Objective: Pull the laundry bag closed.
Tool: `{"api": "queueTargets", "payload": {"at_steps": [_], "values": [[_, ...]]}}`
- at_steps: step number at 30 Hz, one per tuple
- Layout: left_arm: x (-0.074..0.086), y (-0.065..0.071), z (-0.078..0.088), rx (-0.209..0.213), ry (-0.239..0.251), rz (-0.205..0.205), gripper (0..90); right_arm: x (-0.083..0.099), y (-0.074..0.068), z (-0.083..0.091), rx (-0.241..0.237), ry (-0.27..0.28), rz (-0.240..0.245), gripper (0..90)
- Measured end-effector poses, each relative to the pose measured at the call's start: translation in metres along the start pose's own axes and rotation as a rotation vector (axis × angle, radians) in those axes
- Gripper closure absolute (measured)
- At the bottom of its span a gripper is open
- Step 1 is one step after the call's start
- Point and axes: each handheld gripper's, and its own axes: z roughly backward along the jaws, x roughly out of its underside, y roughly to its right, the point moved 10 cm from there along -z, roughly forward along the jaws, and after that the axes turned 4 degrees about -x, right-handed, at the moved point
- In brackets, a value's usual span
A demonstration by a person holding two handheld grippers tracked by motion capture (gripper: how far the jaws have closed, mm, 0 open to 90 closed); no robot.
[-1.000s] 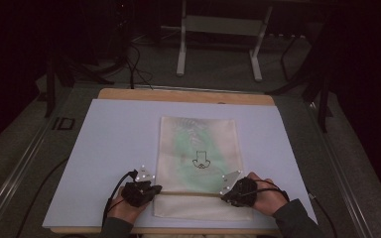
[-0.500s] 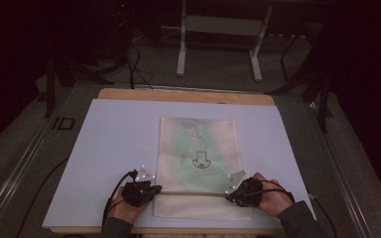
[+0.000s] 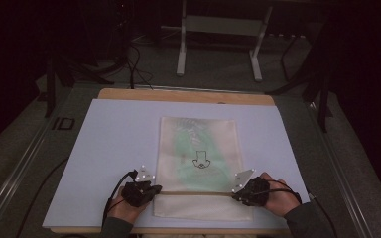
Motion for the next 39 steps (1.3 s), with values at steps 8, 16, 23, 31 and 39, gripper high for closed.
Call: {"api": "queueTargets", "payload": {"at_steps": [8, 16, 23, 31, 39], "values": [[0.0, 0.0, 0.0, -0.001, 0.0, -0.001, 89.5, 0.011, 0.002, 0.002, 0.01, -0.014, -0.019, 82.3], [0.0, 0.0, 0.0, -0.002, 0.0, 0.001, 89.5, 0.022, 0.005, 0.006, 0.018, -0.008, -0.044, 82.3], [0.0, 0.0, 0.0, -0.003, -0.001, 0.0, 89.5, 0.027, 0.006, 0.009, 0.016, 0.001, -0.064, 82.3], [0.0, 0.001, 0.0, -0.003, 0.0, 0.001, 89.5, 0.031, 0.008, 0.011, 0.018, 0.011, -0.078, 82.2], [0.0, 0.0, 0.0, -0.001, -0.004, -0.007, 89.3, 0.031, 0.008, 0.007, 0.011, 0.038, -0.099, 78.7]]}}
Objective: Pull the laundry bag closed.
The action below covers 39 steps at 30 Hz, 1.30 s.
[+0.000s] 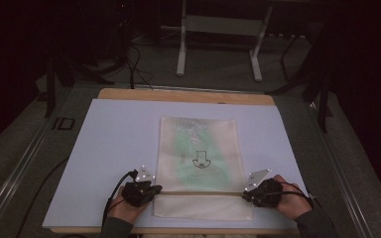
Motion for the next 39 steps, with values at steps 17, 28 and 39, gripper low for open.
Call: {"api": "queueTargets", "payload": {"at_steps": [17, 28, 39], "values": [[-0.001, 0.001, 0.002, 0.006, 0.013, -0.02, 87.7, -0.01, 0.004, 0.006, -0.005, 0.101, -0.037, 62.5], [-0.005, -0.004, 0.006, -0.041, 0.042, -0.035, 88.7, -0.011, 0.009, 0.005, 0.012, 0.128, -0.086, 62.0], [-0.004, -0.012, 0.007, -0.063, 0.049, -0.018, 88.7, -0.005, 0.023, 0.005, 0.041, 0.204, -0.224, 61.2]]}}
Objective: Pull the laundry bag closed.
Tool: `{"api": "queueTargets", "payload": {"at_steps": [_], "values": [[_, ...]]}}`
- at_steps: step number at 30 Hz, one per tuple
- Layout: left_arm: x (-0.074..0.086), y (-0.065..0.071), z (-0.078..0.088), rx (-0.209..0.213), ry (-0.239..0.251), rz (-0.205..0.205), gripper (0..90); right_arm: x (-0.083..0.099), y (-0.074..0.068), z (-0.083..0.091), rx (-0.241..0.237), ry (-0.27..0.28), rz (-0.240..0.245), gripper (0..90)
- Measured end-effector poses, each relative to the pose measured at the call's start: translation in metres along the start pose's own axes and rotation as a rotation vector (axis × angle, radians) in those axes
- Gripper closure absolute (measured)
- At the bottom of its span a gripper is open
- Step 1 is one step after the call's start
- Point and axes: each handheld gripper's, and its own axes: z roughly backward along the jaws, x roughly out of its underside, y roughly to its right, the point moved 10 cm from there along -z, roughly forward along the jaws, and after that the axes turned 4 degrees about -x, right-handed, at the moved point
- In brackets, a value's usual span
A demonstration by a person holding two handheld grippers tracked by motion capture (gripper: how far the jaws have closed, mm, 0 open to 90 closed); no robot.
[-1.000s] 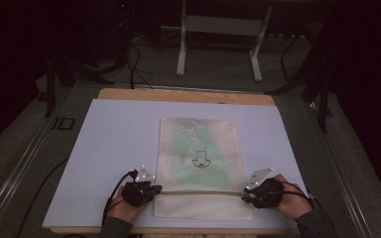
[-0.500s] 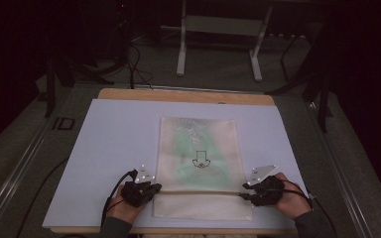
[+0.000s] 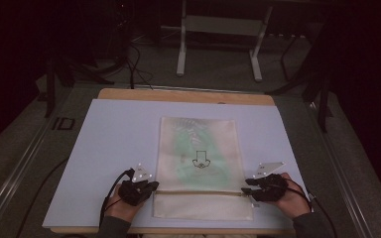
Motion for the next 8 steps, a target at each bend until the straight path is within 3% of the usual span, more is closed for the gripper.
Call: {"api": "queueTargets", "payload": {"at_steps": [5, 8], "values": [[0.0005, -0.0034, -0.0001, -0.011, -0.001, 0.004, 88.7, 0.0031, 0.0036, -0.0016, 0.008, 0.013, -0.025, 61.0], [0.0021, -0.0098, -0.0007, -0.04, -0.009, 0.014, 88.7, 0.0027, 0.0096, 0.0004, 0.038, 0.045, -0.06, 59.0]]}}
